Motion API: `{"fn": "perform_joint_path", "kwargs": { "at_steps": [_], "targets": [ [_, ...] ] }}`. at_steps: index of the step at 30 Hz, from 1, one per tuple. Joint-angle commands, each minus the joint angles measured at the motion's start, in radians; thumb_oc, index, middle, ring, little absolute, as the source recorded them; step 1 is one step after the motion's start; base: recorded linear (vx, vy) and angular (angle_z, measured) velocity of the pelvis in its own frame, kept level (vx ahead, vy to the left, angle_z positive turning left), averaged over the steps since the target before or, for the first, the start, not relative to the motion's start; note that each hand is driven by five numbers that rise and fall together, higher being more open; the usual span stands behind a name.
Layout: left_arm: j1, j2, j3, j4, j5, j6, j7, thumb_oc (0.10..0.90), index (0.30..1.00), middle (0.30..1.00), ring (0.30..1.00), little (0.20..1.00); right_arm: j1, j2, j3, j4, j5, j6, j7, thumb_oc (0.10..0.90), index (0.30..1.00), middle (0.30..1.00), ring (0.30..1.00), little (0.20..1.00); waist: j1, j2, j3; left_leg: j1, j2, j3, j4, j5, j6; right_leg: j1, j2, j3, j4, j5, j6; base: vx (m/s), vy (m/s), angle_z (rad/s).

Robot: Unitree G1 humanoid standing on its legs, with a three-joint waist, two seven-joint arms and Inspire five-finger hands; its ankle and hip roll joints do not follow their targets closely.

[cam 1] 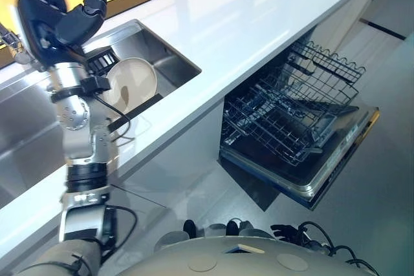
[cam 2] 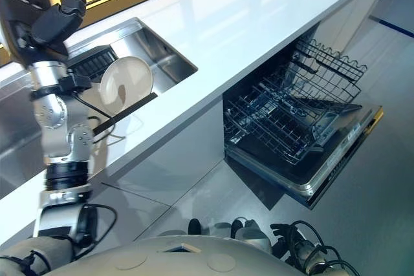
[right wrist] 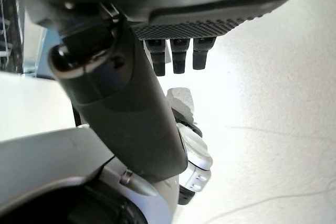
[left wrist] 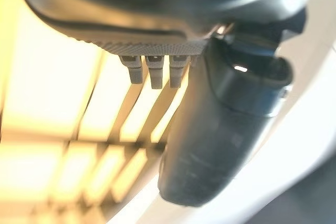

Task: Pick up plates and place into dishwasher.

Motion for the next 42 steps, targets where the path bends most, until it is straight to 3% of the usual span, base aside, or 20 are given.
{"fn": "perform_joint_path", "kwargs": {
  "at_steps": [1, 4, 10, 14, 17, 25, 32, 36, 42],
  "targets": [
    [-0.131, 0.177, -0.062, -0.003, 0.287, 0.031, 0.069, 0.8, 0.9, 0.9, 0.9, 0.9, -0.036, -0.001, -0.017, 0.003, 0.009, -0.02, 0.021, 0.8, 0.9, 0.9, 0.9, 0.9, 0.011, -0.004, -0.005, -0.104, -0.056, -0.004, 0.131, -0.075, 0.028, -0.069, 0.036, 0.013, 0.274, -0.199, 0.002, 0.17, 0.218, -0.01],
    [-0.142, 0.283, -0.092, 0.031, 0.402, 0.079, 0.077, 0.8, 0.9, 0.9, 0.9, 0.9, -0.039, -0.017, -0.026, -0.014, 0.013, -0.007, 0.033, 0.8, 0.9, 0.9, 0.9, 0.9, 0.01, 0.006, -0.005, -0.091, -0.055, -0.005, 0.116, -0.08, 0.036, -0.076, 0.024, -0.001, 0.282, -0.207, 0.002, 0.13, 0.197, -0.05],
    [-0.183, 0.471, -0.166, 0.117, 0.474, 0.179, -0.033, 0.8, 0.9, 0.9, 0.9, 0.9, -0.019, -0.026, -0.052, -0.058, -0.003, -0.004, 0.054, 0.8, 0.9, 0.9, 0.9, 0.9, -0.017, 0.03, -0.006, -0.04, -0.077, 0.011, 0.106, -0.118, 0.073, -0.117, -0.022, 0.005, 0.346, -0.182, 0.055, 0.19, 0.239, -0.07],
    [-0.224, 0.55, -0.226, 0.207, 0.432, 0.193, -0.12, 0.8, 0.9, 0.9, 0.9, 0.9, 0.0, -0.021, -0.037, -0.085, -0.022, -0.019, 0.059, 0.8, 0.9, 0.9, 0.9, 0.9, -0.029, 0.043, -0.002, -0.016, -0.088, 0.04, 0.054, -0.11, 0.097, -0.145, -0.044, 0.012, 0.385, -0.131, 0.096, 0.15, 0.177, -0.2],
    [-0.281, 0.599, -0.296, 0.303, 0.415, 0.156, -0.165, 0.8, 0.9, 0.9, 0.9, 0.9, 0.008, -0.021, -0.025, -0.113, -0.011, -0.009, 0.053, 0.8, 0.9, 0.9, 0.9, 0.9, -0.04, 0.059, 0.005, -0.008, -0.088, 0.055, -0.004, -0.086, 0.107, -0.173, -0.05, 0.02, 0.402, -0.104, 0.113, 0.09, 0.133, -0.35],
    [-0.38, 0.643, -0.398, 0.482, 0.386, 0.112, -0.186, 0.8, 0.9, 0.9, 0.9, 0.9, -0.003, -0.05, -0.033, -0.119, 0.018, 0.026, 0.042, 0.8, 0.9, 0.9, 0.9, 0.9, -0.052, 0.067, 0.018, -0.013, -0.09, 0.077, -0.008, -0.083, 0.117, -0.189, -0.05, 0.045, 0.38, -0.093, 0.12, 0.04, 0.063, -0.09],
    [-0.453, 0.663, -0.498, 0.567, 0.455, 0.115, -0.309, 0.8, 0.9, 0.9, 0.9, 0.9, -0.009, -0.07, -0.046, -0.128, 0.022, 0.052, 0.047, 0.8, 0.9, 0.9, 0.9, 0.9, -0.069, 0.067, 0.036, -0.012, -0.089, 0.097, -0.003, -0.088, 0.127, -0.215, -0.049, 0.071, 0.413, -0.074, 0.126, 0.04, 0.042, -0.05],
    [-0.505, 0.661, -0.54, 0.583, 0.376, 0.124, -0.346, 0.8, 0.9, 0.9, 0.9, 0.9, -0.012, -0.074, -0.05, -0.124, 0.021, 0.054, 0.05, 0.8, 0.9, 0.9, 0.9, 0.9, -0.075, 0.071, 0.049, -0.015, -0.089, 0.109, -0.002, -0.087, 0.13, -0.228, -0.051, 0.072, 0.423, -0.07, 0.128, 0.03, 0.042, -0.14],
    [-0.526, 0.622, -0.555, 0.593, 0.221, 0.124, -0.498, 0.8, 0.9, 0.9, 0.9, 0.9, -0.01, -0.077, -0.05, -0.132, 0.02, 0.049, 0.053, 0.8, 0.9, 0.9, 0.9, 0.9, -0.083, 0.072, 0.066, -0.024, -0.087, 0.126, 0.0, -0.083, 0.129, -0.238, -0.051, 0.081, 0.417, -0.074, 0.13, 0.02, 0.031, -0.06]
  ]
}}
